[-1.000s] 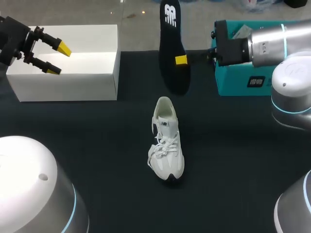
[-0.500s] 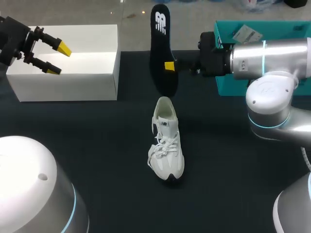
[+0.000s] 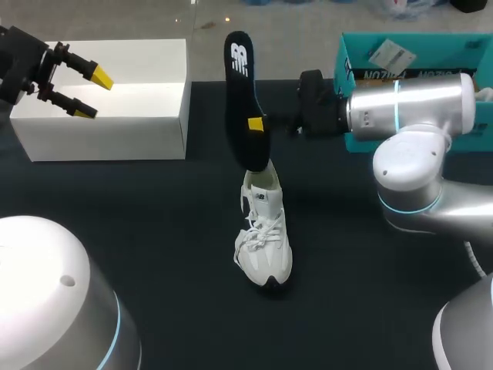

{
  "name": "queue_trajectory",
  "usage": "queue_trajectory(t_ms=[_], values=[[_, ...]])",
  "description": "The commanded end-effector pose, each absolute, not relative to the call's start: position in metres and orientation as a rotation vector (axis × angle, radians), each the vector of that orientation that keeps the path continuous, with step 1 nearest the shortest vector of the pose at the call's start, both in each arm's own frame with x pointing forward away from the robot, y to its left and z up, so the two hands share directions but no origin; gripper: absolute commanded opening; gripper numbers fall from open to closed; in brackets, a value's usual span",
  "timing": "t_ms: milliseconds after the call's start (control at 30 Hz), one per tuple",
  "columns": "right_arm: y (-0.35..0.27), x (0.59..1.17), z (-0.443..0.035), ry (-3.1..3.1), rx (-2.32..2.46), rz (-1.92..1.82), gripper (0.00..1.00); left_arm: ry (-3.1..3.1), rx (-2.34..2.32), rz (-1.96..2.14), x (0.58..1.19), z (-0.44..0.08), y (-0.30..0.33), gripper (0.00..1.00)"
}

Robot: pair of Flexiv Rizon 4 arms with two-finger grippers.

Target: Take the shoe out of the shoebox, open the shoe tongue, remove and reinsert the insole, then place the shoe into the shoebox

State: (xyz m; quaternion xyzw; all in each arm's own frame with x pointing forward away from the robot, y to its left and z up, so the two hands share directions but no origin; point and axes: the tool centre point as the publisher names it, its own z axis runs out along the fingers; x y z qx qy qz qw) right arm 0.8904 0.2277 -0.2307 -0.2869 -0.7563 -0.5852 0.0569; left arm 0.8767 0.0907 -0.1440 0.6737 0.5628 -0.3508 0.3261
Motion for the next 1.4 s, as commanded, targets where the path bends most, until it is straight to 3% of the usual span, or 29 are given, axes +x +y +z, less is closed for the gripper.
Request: queue_trajectory(t_ms=[33,800,1400], values=[[0.235,0.893,-0.25,-2.295,-0.891,-1.733,0.0,1.477,1.768,-0.917,0.876,-0.143,0.091,1.0],[0.235,0.882,-0.291,-2.271,-0.962,-1.591,0.0,1.477,1.768,-0.917,0.876,-0.143,0.091,1.0],[0.243,0.912,-0.268,-2.265,-0.945,-1.675,0.0,1.477,1.768,-0.917,0.876,-0.143,0.091,1.0]])
